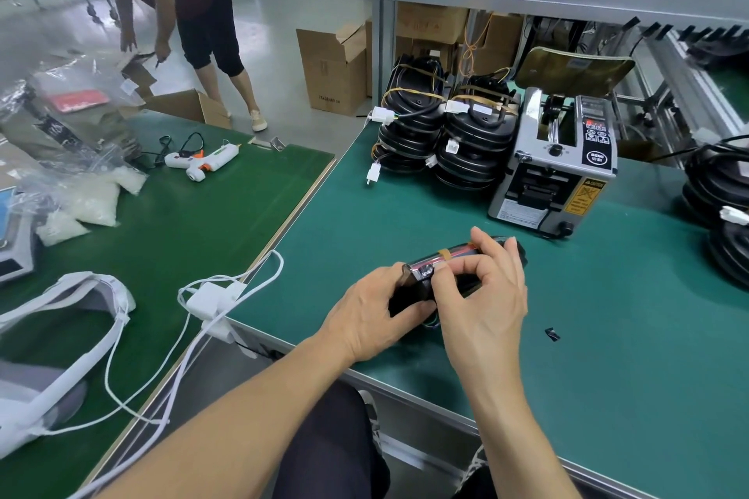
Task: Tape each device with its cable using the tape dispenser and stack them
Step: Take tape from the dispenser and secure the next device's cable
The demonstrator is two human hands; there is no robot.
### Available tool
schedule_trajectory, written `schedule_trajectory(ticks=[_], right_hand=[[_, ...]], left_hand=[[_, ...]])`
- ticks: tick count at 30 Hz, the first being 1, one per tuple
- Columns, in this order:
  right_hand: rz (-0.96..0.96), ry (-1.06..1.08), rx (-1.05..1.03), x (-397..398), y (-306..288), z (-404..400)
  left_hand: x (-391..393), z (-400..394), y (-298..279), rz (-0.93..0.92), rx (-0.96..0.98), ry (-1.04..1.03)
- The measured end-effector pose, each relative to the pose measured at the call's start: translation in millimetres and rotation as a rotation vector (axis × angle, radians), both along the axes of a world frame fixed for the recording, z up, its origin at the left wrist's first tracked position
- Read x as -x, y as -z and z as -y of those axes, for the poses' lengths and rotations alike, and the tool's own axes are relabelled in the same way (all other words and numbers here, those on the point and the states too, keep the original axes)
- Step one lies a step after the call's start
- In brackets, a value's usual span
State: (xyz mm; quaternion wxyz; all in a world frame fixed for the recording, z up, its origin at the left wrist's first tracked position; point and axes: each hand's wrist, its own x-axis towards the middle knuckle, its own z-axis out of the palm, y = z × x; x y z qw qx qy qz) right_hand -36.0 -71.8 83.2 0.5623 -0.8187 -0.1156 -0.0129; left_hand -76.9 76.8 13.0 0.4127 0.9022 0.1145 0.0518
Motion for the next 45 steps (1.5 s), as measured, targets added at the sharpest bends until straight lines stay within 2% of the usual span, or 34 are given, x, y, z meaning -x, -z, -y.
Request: schedule_trajectory(ticks=[16,30,36,43,45], right_hand=[[0.118,0.101,-0.014,0.4,15.7,-15.8],[0.197,0.028,0.179,-3.4,20.0,-13.0],[0.075,-0.053,0.064,-17.6,6.7,7.5],[-0.029,0.213,-0.249,-107.6,-5.3,24.6],[-0.093,0.278,-0.258,-140.6,-3.5,22.4]], left_hand=[[0.2,1.1,-4.2,-0.004,0.003,0.002],[-2.4,-0.7,-2.0,-0.022,0.062,0.011],[-0.8,-2.1,3.7,0.042,0.027,0.003],[1.4,-1.3,2.9,0.080,0.065,-0.011],[1.2,-1.8,2.1,0.075,0.067,-0.007]])
